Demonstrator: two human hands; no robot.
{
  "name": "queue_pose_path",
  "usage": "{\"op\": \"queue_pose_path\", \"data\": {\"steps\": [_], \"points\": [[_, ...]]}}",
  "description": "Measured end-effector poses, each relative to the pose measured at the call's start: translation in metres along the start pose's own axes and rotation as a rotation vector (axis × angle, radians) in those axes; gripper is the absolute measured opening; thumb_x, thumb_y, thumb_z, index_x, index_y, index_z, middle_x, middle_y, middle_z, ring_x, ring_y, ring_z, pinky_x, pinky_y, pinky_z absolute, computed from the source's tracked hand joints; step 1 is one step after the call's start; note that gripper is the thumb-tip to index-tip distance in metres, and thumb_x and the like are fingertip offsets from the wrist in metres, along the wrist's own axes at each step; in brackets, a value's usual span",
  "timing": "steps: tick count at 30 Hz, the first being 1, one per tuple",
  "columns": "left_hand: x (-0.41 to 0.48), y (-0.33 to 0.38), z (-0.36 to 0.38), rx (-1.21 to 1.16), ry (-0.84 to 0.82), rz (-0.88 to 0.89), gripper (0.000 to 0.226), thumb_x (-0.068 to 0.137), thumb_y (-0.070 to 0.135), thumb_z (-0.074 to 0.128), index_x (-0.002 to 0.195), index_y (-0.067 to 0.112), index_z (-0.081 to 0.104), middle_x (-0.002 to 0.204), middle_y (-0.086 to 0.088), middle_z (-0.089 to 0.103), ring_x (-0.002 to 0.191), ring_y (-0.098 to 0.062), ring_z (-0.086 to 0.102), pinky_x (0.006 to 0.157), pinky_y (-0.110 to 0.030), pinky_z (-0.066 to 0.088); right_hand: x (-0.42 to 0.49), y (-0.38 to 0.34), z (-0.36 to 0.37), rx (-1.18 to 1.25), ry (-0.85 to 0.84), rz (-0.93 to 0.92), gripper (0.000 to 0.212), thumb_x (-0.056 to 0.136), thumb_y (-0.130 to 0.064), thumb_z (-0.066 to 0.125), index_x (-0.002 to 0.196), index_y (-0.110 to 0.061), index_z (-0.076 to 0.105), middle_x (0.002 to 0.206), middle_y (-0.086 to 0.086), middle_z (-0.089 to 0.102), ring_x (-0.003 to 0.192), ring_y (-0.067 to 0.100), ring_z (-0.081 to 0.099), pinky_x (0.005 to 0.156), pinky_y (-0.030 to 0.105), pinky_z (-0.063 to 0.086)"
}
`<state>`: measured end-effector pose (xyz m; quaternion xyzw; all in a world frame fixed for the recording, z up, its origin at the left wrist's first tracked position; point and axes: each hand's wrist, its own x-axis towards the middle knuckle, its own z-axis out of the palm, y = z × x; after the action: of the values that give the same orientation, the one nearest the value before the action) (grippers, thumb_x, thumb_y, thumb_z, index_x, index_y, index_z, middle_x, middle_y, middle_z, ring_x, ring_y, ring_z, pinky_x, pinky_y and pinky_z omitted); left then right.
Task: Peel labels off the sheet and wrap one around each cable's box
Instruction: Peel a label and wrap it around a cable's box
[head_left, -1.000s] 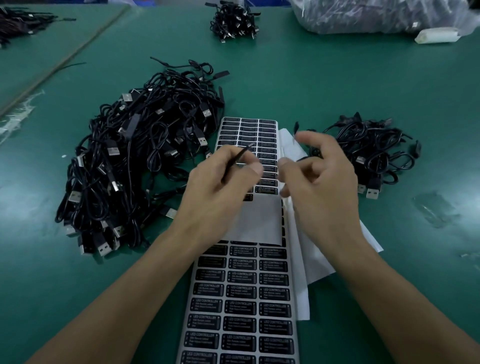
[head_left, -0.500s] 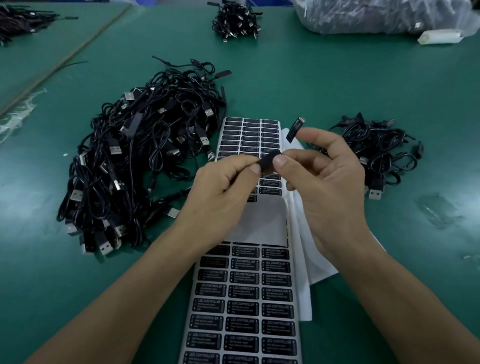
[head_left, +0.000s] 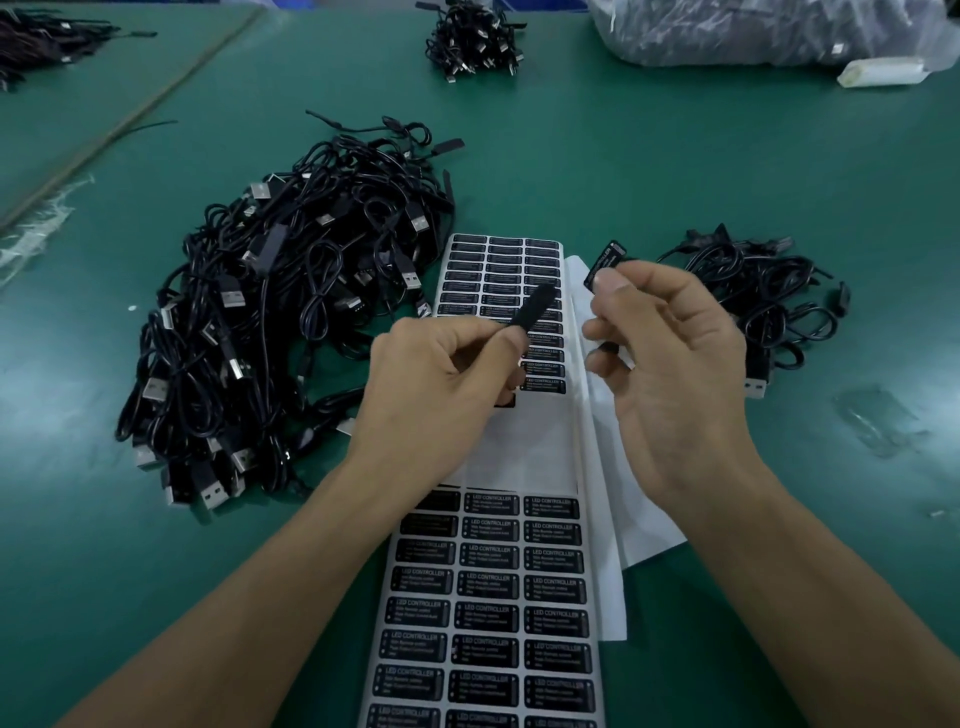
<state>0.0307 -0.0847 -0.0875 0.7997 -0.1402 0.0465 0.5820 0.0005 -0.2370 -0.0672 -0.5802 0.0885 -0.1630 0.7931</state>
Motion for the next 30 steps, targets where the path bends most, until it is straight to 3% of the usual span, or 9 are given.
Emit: {"op": "queue_pose_path", "data": {"steps": [2,4,14,27,30], "points": [[0.0,0.0,0.0,-0.031,0.016,-0.026,0.023,0.096,0.025,0.065,0.076,0.019,0.076,0.064,0.006,0.072,0.057,-0.008,0.07,0.058,-0.02,0.055,0.0,0.0,0.0,0.032,0.013,0.04,0.013,0.09,-0.015,0.071,0.079,-0.022,0.073,0.076,-0.004,0.065,0.07,0.01,0.058,0.061,0.02,0.048],[0.0,0.002,0.001,-0.053,0.025,-0.045,0.022,0.097,0.021,0.065,0.078,0.019,0.077,0.064,0.005,0.073,0.057,-0.008,0.07,0.057,-0.015,0.052,0.0,-0.001,0.001,0.043,0.005,0.069,0.019,0.09,-0.014,0.07,0.074,-0.023,0.075,0.074,-0.004,0.066,0.068,0.009,0.057,0.059,0.02,0.047],[-0.003,0.008,0.003,-0.137,-0.003,-0.067,0.018,0.098,0.02,0.065,0.084,0.022,0.077,0.07,0.003,0.075,0.064,-0.011,0.073,0.06,-0.015,0.052,-0.002,-0.002,0.005,0.083,-0.086,0.131,0.028,0.092,-0.008,0.066,0.068,-0.02,0.076,0.071,0.001,0.071,0.062,0.009,0.064,0.056,0.018,0.05],[-0.006,0.016,0.002,-0.295,-0.154,-0.062,0.02,0.098,0.005,0.06,0.088,0.013,0.076,0.072,-0.001,0.074,0.066,-0.006,0.067,0.062,-0.013,0.051,-0.004,0.001,0.005,0.008,-0.152,0.135,0.025,0.09,-0.011,0.068,0.07,-0.023,0.076,0.073,-0.001,0.07,0.064,0.009,0.06,0.066,0.026,0.048],[-0.006,0.016,0.003,-0.332,-0.144,-0.065,0.016,0.099,0.006,0.059,0.1,0.016,0.072,0.074,-0.002,0.075,0.065,-0.009,0.069,0.061,-0.015,0.053,-0.004,0.001,0.004,-0.006,-0.157,0.142,0.023,0.09,-0.012,0.069,0.072,-0.023,0.076,0.073,-0.002,0.069,0.063,0.008,0.058,0.063,0.023,0.047]]}}
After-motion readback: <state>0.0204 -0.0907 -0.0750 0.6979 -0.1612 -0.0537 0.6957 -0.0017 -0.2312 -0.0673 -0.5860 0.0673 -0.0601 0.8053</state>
